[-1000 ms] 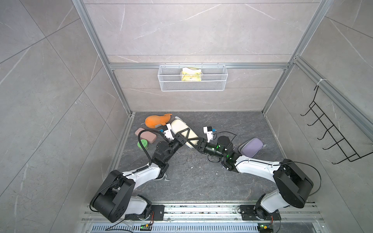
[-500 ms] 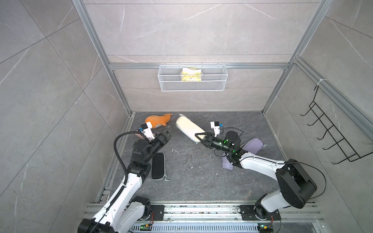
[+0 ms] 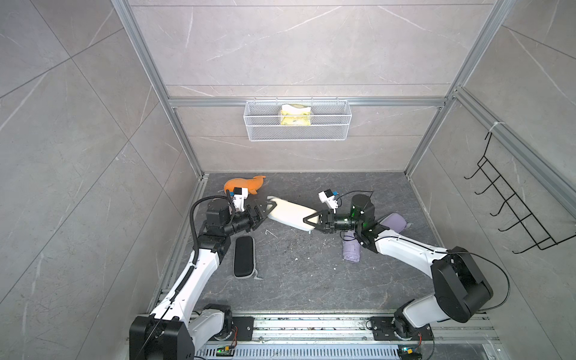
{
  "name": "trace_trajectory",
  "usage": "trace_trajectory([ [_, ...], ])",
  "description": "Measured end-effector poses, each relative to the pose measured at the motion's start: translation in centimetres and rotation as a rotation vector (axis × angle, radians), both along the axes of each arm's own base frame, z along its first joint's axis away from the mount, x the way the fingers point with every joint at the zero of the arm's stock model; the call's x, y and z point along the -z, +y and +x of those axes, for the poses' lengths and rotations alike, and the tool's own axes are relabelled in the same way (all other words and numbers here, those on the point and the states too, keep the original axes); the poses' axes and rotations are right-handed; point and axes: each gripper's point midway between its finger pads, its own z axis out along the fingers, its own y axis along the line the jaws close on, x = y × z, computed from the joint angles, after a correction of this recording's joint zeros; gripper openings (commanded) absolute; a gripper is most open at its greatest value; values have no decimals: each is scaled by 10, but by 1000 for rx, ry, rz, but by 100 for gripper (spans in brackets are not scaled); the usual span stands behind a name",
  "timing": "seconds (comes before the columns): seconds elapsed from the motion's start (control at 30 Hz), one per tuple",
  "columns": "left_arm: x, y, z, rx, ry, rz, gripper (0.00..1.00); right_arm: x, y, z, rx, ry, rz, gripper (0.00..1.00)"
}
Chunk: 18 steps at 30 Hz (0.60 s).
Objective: Put umbrellas into zippered umbrella sleeves
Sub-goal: Adjust the umbrella sleeve.
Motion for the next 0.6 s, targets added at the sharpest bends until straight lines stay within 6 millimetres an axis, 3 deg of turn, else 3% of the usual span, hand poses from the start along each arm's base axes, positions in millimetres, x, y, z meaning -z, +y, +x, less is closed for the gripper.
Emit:
trace_trajectory([
  [0.13, -4, -11, -4, 94, 7, -27, 67, -7, 2, -5, -50, -13, -11, 18],
  [0.33, -16, -22, -7, 189, -13, -54, 41, -19, 2, -4, -86, -48, -35, 23],
  [0.43, -17, -24, -6, 209, -16, -64, 24, -20, 0, -3, -93, -55, -57, 44],
  [0.5, -18, -25, -6, 219, -26, -69, 18, -18, -1, -3, -91, -64, -75, 59],
  [0.6, -18, -26, -5, 220, -33, -71, 12, -14, -2, 1, -65, -83, -103, 70],
])
